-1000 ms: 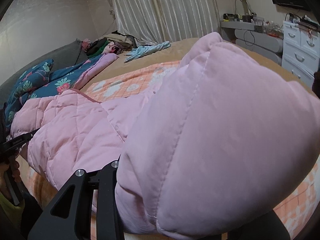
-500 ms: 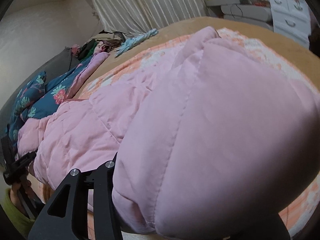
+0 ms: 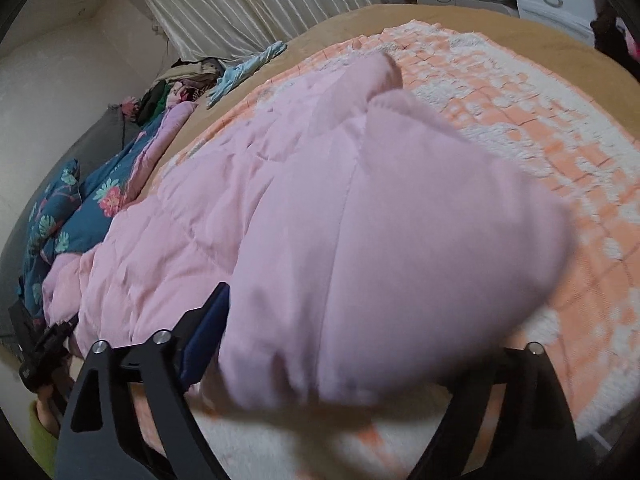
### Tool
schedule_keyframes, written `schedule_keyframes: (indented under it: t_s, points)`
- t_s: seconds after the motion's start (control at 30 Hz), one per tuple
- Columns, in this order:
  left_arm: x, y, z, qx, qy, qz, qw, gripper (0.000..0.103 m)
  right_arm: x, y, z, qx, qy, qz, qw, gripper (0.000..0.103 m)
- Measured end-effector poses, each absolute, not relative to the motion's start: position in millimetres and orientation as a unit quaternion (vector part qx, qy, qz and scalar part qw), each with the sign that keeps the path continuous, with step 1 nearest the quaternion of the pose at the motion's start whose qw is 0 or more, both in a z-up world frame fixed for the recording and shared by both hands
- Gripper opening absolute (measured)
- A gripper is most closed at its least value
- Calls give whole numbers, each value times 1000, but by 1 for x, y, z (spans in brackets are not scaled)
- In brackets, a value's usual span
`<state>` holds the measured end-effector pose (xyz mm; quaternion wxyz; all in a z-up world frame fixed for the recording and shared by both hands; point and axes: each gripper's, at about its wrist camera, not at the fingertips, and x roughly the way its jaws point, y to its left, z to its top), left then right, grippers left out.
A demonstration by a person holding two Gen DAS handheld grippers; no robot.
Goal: Fold large clothes
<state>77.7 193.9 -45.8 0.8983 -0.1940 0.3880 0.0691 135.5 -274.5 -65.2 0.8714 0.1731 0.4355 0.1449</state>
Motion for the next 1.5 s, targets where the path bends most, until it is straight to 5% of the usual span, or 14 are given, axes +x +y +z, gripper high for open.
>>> schedule_keyframes:
  t_s: [0.33, 0.97, 1.5]
  points:
    - [33, 193, -15, -167, 373, 89, 908, 94, 78, -287, -22, 93, 382, 106, 913, 99]
    - [-15, 158, 56, -131, 297, 71, 943, 94, -9, -253, 72, 18, 262, 159, 952, 99]
    - [-43, 96, 37, -97, 301, 13, 949, 94, -54, -199, 53, -12, 266, 182, 946, 99]
